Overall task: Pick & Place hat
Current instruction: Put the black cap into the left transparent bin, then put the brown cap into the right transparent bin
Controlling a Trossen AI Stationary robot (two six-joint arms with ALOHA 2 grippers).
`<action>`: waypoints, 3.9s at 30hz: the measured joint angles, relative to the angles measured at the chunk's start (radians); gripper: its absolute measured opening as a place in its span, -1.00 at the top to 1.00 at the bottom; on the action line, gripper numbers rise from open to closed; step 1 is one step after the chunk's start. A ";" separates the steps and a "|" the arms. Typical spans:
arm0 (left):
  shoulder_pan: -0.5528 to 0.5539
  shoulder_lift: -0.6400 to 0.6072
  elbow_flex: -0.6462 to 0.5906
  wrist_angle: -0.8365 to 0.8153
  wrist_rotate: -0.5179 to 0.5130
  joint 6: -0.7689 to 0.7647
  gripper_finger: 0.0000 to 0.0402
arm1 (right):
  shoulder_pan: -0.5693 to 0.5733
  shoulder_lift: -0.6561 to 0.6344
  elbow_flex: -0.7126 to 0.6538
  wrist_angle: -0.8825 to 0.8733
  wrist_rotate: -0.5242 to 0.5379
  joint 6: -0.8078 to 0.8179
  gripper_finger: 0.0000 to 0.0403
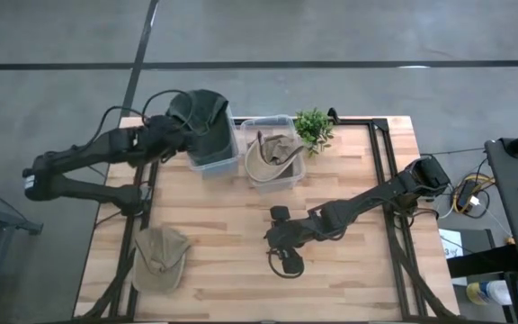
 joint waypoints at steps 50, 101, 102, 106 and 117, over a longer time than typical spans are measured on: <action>-0.450 0.200 0.144 -0.038 0.254 0.082 0.41 | 0.023 0.000 -0.021 0.024 -0.003 0.045 0.00; -0.872 0.902 0.143 -0.240 0.636 -0.359 0.41 | 0.036 0.000 -0.074 0.022 -0.001 0.091 0.00; -0.872 0.904 0.143 -0.243 0.636 -0.353 0.41 | 0.036 0.000 -0.074 0.022 -0.001 0.091 0.00; -0.872 0.907 0.141 -0.253 0.613 -0.353 0.41 | 0.036 0.000 -0.074 0.023 -0.001 0.091 0.00; -0.872 0.907 0.089 -0.205 0.610 -0.357 0.92 | 0.039 0.000 -0.074 0.024 -0.001 0.091 0.00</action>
